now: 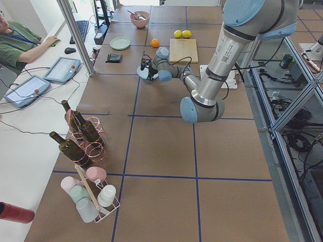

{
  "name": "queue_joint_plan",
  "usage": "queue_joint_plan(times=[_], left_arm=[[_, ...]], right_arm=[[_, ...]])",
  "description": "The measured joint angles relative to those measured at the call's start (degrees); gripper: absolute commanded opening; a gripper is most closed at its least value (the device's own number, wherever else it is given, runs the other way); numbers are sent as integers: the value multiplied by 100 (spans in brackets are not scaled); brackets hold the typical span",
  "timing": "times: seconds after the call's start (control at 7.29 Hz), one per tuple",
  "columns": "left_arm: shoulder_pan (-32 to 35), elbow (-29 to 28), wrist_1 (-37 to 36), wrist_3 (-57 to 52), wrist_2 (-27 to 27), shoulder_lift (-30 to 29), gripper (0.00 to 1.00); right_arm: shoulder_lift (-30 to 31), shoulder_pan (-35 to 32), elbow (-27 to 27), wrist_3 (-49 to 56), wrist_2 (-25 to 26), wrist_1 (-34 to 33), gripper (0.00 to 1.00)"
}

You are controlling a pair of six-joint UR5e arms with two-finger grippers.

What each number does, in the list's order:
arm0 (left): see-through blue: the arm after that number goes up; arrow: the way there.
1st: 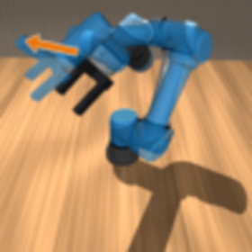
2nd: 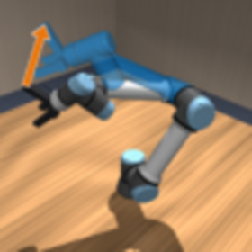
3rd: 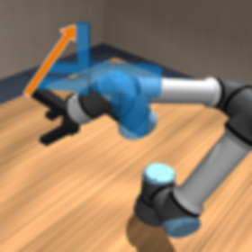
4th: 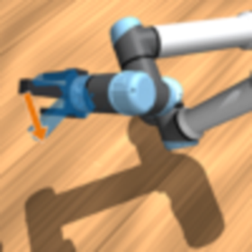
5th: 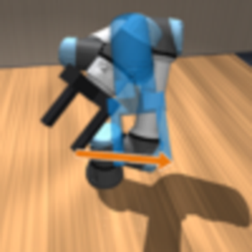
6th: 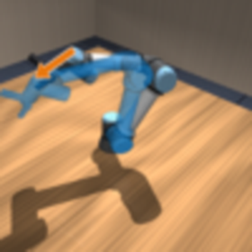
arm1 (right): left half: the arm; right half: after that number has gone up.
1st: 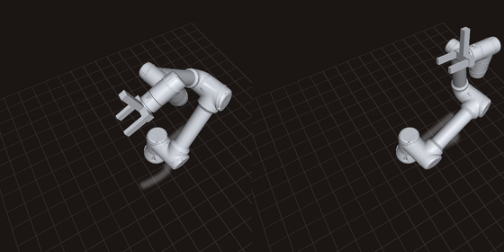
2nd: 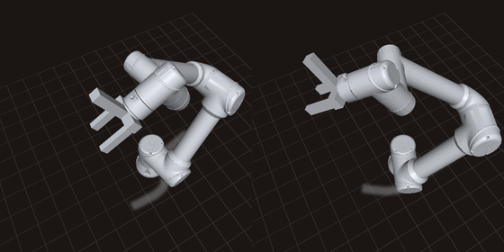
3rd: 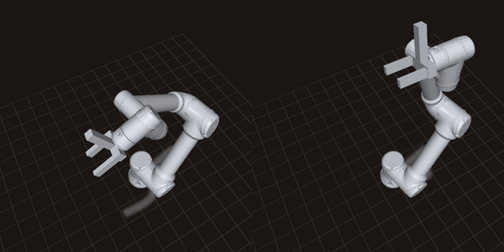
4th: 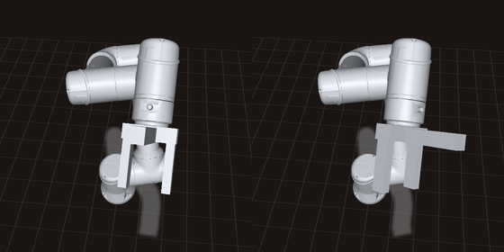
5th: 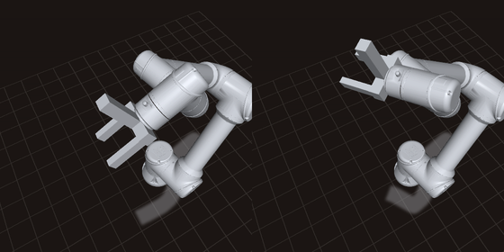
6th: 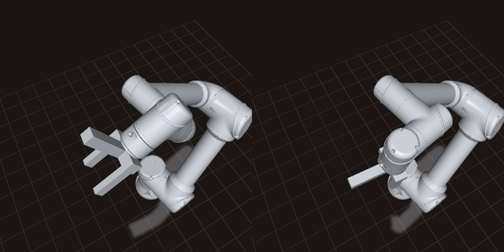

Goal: Pick orange to plate
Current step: 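Push the light blue plate with the left gripper toward the table center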

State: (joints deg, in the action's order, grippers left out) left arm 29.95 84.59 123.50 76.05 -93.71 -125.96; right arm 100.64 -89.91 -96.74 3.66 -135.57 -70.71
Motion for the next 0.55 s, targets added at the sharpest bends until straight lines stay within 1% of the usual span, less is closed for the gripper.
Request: queue_joint_plan(times=[0.14,0.27,0.55], left_arm=[[-51,-69,4,-5,14,-11,31],[-73,-110,6,-16,18,-14,99],[-76,-87,-8,-117,-1,-4,100]], right_arm=[[0,0,-2,-4,1,-2,100],[0,0,-2,-5,3,-4,100],[0,0,5,-6,-2,-5,100]])
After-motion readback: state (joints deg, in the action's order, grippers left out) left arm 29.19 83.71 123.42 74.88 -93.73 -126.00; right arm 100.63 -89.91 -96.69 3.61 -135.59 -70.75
